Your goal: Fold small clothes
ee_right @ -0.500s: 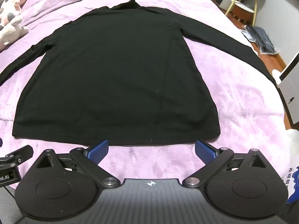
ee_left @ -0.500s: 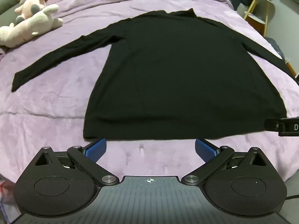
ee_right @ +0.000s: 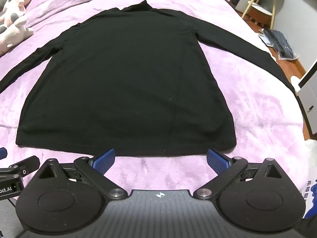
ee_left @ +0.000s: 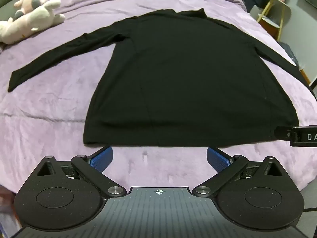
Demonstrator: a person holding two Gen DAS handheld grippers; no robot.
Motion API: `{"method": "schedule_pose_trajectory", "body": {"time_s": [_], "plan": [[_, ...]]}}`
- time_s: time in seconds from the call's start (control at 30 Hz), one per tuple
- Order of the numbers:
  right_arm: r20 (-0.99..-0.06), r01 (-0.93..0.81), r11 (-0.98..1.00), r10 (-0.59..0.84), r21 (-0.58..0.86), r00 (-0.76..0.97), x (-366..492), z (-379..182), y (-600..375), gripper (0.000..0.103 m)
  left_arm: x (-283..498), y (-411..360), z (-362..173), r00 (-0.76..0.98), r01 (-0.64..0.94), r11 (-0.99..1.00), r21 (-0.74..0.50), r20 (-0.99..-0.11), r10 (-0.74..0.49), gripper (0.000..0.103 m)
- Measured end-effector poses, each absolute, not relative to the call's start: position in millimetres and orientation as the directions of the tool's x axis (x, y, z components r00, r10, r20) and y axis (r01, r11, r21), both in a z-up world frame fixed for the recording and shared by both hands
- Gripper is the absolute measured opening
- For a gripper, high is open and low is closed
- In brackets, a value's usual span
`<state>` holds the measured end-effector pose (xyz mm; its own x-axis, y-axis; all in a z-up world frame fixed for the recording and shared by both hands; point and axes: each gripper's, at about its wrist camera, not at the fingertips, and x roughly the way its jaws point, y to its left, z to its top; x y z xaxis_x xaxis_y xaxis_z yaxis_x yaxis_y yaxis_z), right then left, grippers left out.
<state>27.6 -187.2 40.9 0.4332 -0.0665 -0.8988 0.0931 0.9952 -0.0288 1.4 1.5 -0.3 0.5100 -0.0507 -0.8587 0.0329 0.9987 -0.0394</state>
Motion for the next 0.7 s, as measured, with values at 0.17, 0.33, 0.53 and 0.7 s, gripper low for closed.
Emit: {"method": "schedule_pose_trajectory", "body": {"time_s": [0.17, 0.33, 0.53, 0.7], "plan": [[-0.898, 0.091, 0.995, -0.07, -0.033, 0.435, 27.9, 41.1, -186.7, 0.099, 3.1, 2.0, -1.9, 0.502, 0.036, 0.998, -0.045, -0.863, -0.057, 0.103], [-0.896, 0.09, 0.996, -0.067, -0.03, 0.439, 26.9, 40.9, -186.4, 0.099, 3.1, 2.1, -2.9, 0.498, 0.034, 0.998, -0.043, -0.865, -0.054, 0.103], [-0.897, 0.086, 0.996, -0.063, -0.027, 0.438, 27.3, 40.6, -185.9, 0.099, 3.0, 2.6, -3.4, 0.496, 0.032, 0.999, -0.041, -0.867, -0.052, 0.103], [-0.896, 0.085, 0.996, -0.06, -0.025, 0.44, 27.6, 40.9, -186.2, 0.099, 3.0, 2.1, -3.9, 0.495, 0.031, 0.999, -0.035, -0.868, -0.046, 0.103]]}}
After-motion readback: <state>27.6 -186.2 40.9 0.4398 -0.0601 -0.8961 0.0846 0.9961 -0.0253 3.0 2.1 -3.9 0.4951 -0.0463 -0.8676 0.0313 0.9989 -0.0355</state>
